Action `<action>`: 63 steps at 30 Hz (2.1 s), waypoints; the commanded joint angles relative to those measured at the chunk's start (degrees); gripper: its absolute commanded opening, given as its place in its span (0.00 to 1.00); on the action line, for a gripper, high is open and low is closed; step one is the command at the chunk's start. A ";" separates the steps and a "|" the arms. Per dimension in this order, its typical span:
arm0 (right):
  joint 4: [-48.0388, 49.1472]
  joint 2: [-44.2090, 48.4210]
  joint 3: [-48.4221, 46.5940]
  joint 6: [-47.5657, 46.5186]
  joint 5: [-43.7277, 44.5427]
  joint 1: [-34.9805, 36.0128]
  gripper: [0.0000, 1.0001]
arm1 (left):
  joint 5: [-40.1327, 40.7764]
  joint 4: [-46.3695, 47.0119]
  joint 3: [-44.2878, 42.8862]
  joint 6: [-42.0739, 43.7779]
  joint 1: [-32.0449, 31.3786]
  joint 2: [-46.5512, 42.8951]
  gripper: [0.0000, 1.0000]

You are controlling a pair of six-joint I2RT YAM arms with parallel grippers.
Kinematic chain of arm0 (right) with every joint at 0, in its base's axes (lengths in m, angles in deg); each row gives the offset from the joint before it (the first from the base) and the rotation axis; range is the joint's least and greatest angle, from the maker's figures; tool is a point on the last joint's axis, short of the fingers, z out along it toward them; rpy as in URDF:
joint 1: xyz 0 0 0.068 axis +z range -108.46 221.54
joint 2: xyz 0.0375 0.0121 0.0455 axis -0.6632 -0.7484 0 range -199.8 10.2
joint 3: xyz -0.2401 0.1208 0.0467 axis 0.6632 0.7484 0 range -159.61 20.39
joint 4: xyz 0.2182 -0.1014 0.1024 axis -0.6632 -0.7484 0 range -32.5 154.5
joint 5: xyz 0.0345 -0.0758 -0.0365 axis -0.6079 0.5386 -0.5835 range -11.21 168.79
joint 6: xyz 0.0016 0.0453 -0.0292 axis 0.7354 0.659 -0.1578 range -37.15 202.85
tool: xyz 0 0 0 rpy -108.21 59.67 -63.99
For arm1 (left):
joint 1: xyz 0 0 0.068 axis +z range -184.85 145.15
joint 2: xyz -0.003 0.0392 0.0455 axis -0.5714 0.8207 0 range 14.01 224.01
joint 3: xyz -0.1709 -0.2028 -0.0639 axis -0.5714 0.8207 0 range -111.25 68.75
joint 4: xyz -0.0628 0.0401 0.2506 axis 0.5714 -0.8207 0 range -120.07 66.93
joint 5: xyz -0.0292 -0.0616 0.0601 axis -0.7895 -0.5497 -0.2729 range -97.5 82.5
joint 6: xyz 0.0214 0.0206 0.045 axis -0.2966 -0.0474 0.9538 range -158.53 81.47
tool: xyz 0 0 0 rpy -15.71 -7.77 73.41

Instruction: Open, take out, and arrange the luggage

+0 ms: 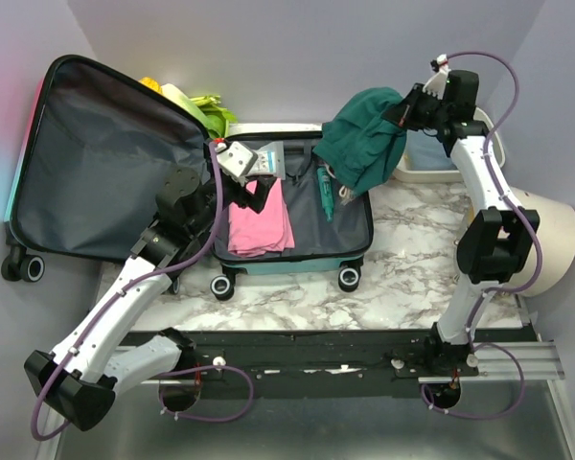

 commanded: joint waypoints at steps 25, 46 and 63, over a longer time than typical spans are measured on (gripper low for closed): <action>24.81 -12.23 -7.71 10.38 1.87 -13.35 0.01 | 6.23 2.06 -0.75 -3.90 0.07 2.53 0.99; 19.18 -19.00 -12.81 4.85 4.32 -20.57 0.01 | 5.97 3.38 -2.15 -5.83 0.07 5.17 0.99; 3.36 -16.63 -15.44 -6.93 24.61 -22.50 0.64 | 7.82 2.42 -2.15 -6.09 0.07 2.45 0.99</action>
